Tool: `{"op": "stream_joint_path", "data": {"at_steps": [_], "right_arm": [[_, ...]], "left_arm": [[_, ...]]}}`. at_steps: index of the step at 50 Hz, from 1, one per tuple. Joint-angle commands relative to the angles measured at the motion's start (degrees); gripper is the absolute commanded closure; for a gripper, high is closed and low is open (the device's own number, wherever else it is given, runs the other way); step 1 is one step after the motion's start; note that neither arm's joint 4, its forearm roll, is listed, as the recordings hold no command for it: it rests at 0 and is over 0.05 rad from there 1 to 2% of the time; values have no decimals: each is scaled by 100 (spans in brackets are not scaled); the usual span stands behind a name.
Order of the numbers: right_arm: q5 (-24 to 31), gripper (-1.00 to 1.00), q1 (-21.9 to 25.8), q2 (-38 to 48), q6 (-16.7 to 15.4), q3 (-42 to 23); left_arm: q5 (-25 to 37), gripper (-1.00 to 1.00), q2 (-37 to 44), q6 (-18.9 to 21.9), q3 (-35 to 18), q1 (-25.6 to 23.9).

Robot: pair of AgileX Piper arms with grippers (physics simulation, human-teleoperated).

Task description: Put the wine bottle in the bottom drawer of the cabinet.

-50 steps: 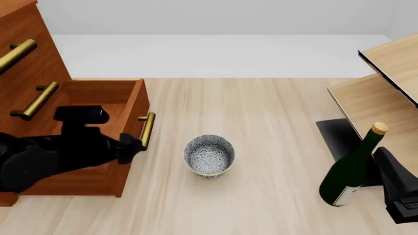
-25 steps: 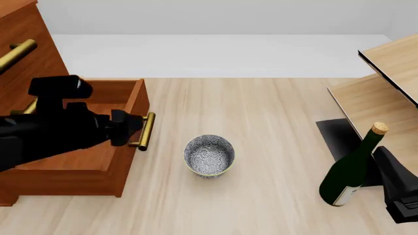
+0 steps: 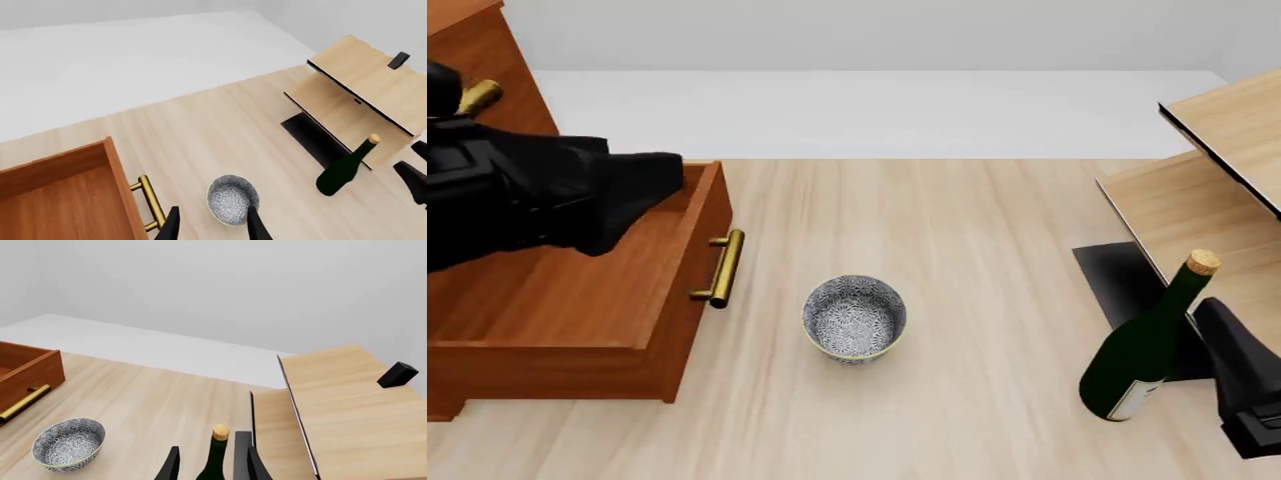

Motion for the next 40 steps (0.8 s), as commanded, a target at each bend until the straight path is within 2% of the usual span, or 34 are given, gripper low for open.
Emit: {"op": "stream_joint_path", "data": {"at_steps": [1,5,7,12,16,21,25,29,40], "right_arm": [[29,-100,-13,1,-27,-58],[63,-100,-54,-12,-23,-105],[89,-100,-68,-22,-35,-122],[202,-100,-174,-31,-63,-242],[411,-100,-314,-34,-98,-470],[750,-100,-399,-35,-110,-849],[947,-100,-430,-35,-138,-1081],[1083,-100,-429,-35,-248,-1176],[1539,-100,-656,-35,-187,-1585]], "left_arm": [[-226,-100,-592,418,-97,-381],[-647,-100,-759,630,156,-507],[-863,-100,-719,701,271,-737],[-1272,-100,-502,874,469,-885],[-1538,-100,-376,629,475,-1174],[-1914,-100,-42,798,562,-1326],[-2081,-100,57,492,556,-1264],[-2291,-100,245,614,543,-1372],[-2809,-100,896,858,432,-1602]]}}
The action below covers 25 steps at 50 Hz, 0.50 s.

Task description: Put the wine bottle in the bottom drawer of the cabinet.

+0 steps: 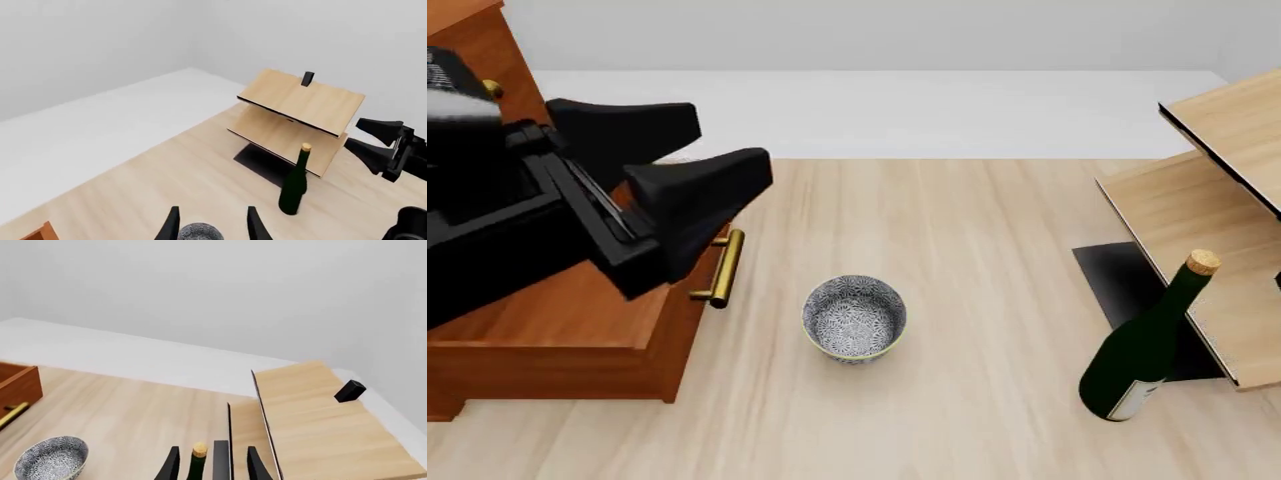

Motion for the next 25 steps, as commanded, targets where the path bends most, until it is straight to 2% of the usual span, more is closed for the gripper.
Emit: {"op": "stream_joint_path", "data": {"at_steps": [1,13,25], "right_arm": [[469,-100,-228,-1,-7,-451],[760,-100,-588,-2,-35,-783],[1004,-100,-668,-2,-10,-1074]], "left_arm": [[-599,-100,597,185,-55,-302],[-1084,-100,1238,364,-150,-537],[-1522,-100,1834,506,-344,-911]]}}
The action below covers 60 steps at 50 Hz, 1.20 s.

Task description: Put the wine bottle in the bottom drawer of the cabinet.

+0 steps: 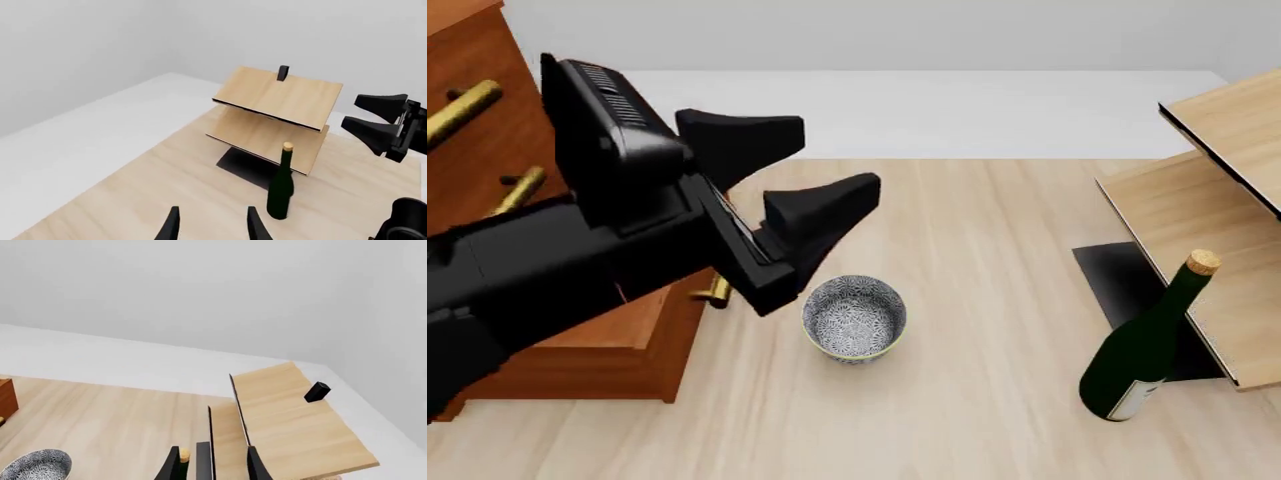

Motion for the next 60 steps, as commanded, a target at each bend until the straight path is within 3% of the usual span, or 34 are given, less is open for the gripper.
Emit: {"op": "stream_joint_path", "data": {"at_steps": [1,31,60], "right_arm": [[249,-100,-129,0,13,-288],[846,-100,-70,0,461,-971],[933,-100,53,0,462,-994]], "left_arm": [[-406,-100,567,140,-154,-305],[-817,-100,2002,445,-772,-1069],[-932,-100,3013,655,-1259,-1544]]}}
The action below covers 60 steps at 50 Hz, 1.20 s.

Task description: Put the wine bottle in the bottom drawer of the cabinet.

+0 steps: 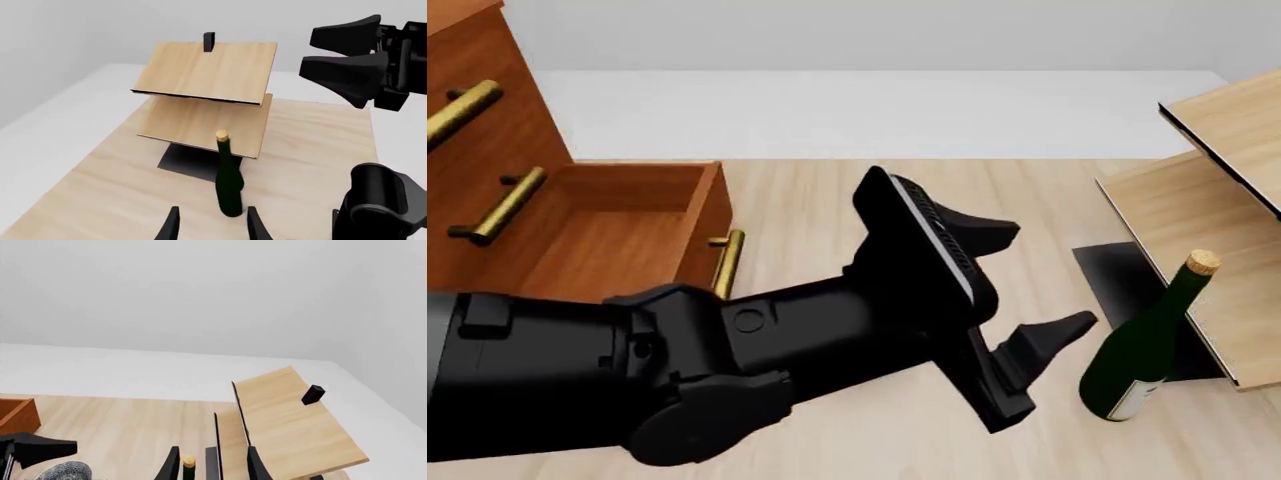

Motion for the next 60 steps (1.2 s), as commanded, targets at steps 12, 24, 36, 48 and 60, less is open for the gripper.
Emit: {"op": "stream_joint_path", "data": {"at_steps": [12,24,36,48,60], "right_arm": [[21,-100,60,0,48,25],[51,-100,77,0,53,-7],[26,-100,96,0,83,47],[-36,-100,84,0,102,158],[-23,-100,93,0,106,167]], "left_arm": [[54,-100,737,158,-467,-365],[133,-100,974,178,-698,-396],[151,-100,1113,-77,-880,-257],[220,-100,1326,-27,-1160,-279],[250,-100,1545,-37,-1386,-237]]}}
